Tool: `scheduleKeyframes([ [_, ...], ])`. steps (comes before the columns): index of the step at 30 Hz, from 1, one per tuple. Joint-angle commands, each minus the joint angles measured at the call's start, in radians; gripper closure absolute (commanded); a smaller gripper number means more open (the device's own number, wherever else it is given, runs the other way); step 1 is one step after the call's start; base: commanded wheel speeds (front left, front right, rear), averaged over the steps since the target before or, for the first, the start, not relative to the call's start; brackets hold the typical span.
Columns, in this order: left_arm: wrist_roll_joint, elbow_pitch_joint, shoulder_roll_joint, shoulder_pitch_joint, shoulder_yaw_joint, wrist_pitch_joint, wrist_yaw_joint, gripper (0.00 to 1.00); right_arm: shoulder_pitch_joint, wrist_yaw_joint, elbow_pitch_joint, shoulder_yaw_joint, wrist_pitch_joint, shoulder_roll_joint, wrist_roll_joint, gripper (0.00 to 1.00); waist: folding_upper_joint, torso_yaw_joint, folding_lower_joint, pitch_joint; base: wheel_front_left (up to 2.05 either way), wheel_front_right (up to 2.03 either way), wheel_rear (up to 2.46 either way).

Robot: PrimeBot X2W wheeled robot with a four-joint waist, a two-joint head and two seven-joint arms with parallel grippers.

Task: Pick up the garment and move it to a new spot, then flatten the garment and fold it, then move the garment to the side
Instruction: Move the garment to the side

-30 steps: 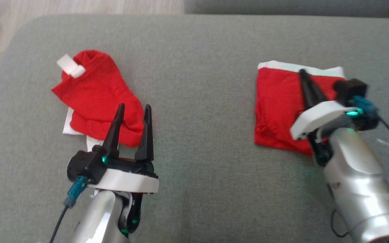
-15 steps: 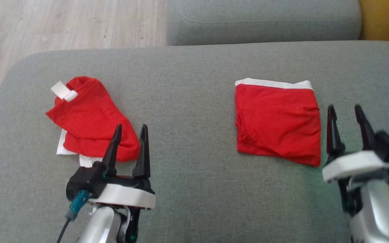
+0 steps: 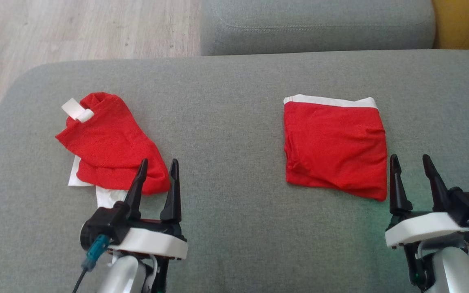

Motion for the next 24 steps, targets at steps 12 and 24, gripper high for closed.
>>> scheduleKeyframes([
  [12,0.021,-0.045,0.005,-0.078,0.024,-0.006,-0.013,0.0,-0.142,-0.001,0.001,-0.011,0.107,-0.003,0.027,0.0,-0.0001,0.039,0.0,0.099,0.0,0.0,0.0],
  [24,0.019,-0.045,0.005,-0.116,0.008,-0.006,-0.019,0.0,-0.325,-0.001,0.253,-0.13,0.225,-0.002,0.014,0.0,-0.0001,0.093,0.0,0.18,0.0,0.0,0.0],
])
